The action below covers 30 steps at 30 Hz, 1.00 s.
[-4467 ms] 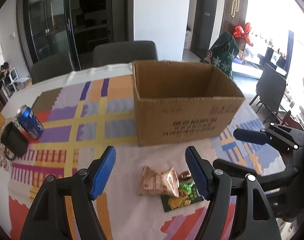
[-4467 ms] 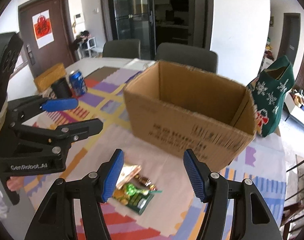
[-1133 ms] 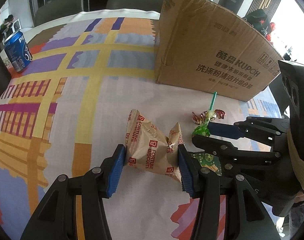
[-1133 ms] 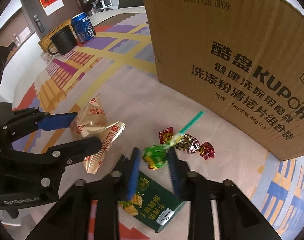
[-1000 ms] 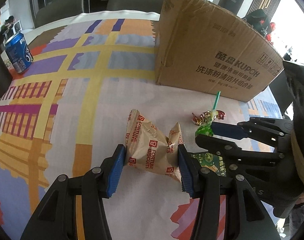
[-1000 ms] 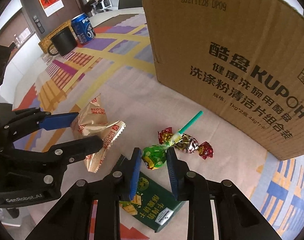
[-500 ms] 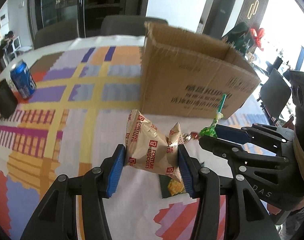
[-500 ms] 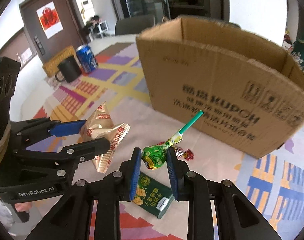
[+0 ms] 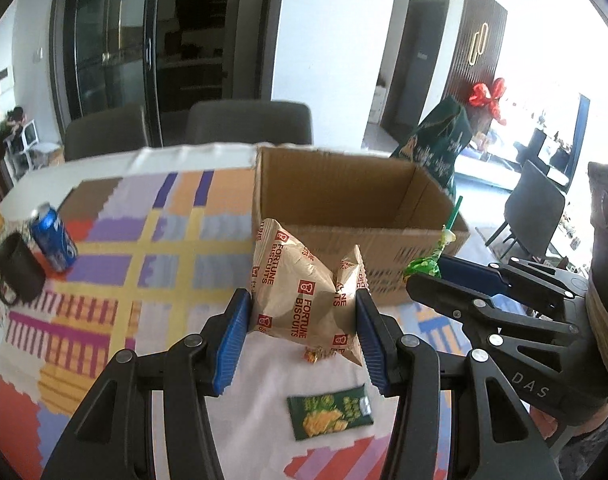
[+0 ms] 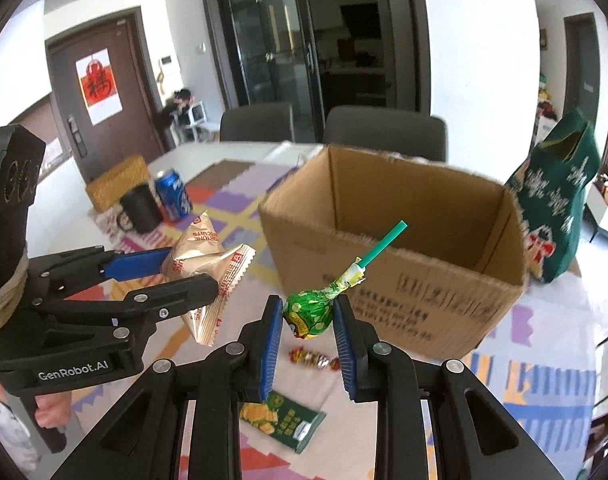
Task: Organize snacks
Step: 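Carry the biscuit pack and lollipop over the box and open both tools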
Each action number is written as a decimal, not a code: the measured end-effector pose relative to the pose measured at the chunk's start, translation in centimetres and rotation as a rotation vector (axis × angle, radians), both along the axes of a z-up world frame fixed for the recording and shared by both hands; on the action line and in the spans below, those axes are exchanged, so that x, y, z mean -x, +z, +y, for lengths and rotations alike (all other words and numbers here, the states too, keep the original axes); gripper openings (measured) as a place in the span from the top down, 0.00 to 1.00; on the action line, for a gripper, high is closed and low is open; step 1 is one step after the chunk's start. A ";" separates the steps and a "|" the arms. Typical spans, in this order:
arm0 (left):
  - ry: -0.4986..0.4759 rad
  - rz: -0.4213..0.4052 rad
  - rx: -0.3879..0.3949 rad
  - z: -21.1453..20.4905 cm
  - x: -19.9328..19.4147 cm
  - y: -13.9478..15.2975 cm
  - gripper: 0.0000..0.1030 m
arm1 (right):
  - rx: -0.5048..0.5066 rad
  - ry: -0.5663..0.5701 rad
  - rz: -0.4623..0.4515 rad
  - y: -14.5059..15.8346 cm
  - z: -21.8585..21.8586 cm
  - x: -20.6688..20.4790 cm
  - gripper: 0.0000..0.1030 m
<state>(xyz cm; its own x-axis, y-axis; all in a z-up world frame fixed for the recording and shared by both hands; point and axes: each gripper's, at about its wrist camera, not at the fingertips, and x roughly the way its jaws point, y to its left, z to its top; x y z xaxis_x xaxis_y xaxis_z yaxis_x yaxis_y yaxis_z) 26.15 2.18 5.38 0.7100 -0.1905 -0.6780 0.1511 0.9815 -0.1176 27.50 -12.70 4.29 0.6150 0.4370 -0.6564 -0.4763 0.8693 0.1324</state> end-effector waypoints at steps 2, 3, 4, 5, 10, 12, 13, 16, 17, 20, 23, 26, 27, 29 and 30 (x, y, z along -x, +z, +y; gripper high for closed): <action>-0.001 -0.013 -0.003 -0.3 -0.4 0.6 0.50 | -0.008 -0.014 -0.020 0.8 -0.5 -0.2 0.74; -0.003 -0.021 -0.003 -0.5 -0.7 1.0 0.50 | -0.013 -0.022 -0.030 1.1 -0.7 -0.2 0.74; -0.005 -0.026 -0.004 -0.5 -0.9 1.2 0.50 | -0.016 -0.029 -0.038 1.5 -0.9 -0.4 0.74; -0.006 -0.030 -0.005 -0.7 -1.2 1.4 0.50 | -0.019 -0.038 -0.047 1.8 -1.1 -0.5 0.74; -0.017 -0.037 -0.002 -1.4 -3.0 2.3 0.50 | -0.025 -0.064 -0.084 3.3 -1.9 -1.0 0.74; -0.020 -0.031 -0.001 -1.7 -4.0 2.5 0.50 | -0.024 -0.071 -0.094 3.8 -2.1 -1.5 0.74; -0.023 -0.031 -0.001 -1.8 -4.3 2.5 0.50 | -0.023 -0.075 -0.099 3.9 -2.1 -1.7 0.74; -0.024 -0.030 -0.013 -2.1 -5.4 2.5 0.50 | -0.017 -0.084 -0.107 4.3 -2.3 -2.5 0.74; -0.026 -0.032 -0.019 -2.2 -5.7 2.5 0.50 | -0.013 -0.088 -0.110 4.4 -2.4 -2.8 0.74; -0.029 -0.033 -0.032 -2.6 -6.6 2.5 0.50 | -0.009 -0.100 -0.113 4.6 -2.8 -3.7 0.74; -0.032 -0.028 -0.043 -2.9 -7.9 2.4 0.50 | -0.001 -0.108 -0.111 4.4 -3.1 -4.5 0.74; -0.037 -0.013 -0.048 -3.1 -9.2 1.9 0.50 | 0.009 -0.112 -0.103 4.1 -3.2 -5.6 0.74; -0.040 -0.003 -0.046 -3.2 -9.8 1.8 0.50 | 0.013 -0.112 -0.098 4.0 -3.3 -6.0 0.74; -0.044 0.015 -0.045 -3.4 -10.6 1.4 0.50 | 0.016 -0.119 -0.089 3.6 -3.4 -6.8 0.74; -0.046 0.027 -0.045 -3.4 -11.1 1.2 0.49 | 0.019 -0.121 -0.084 3.5 -3.5 -7.2 0.74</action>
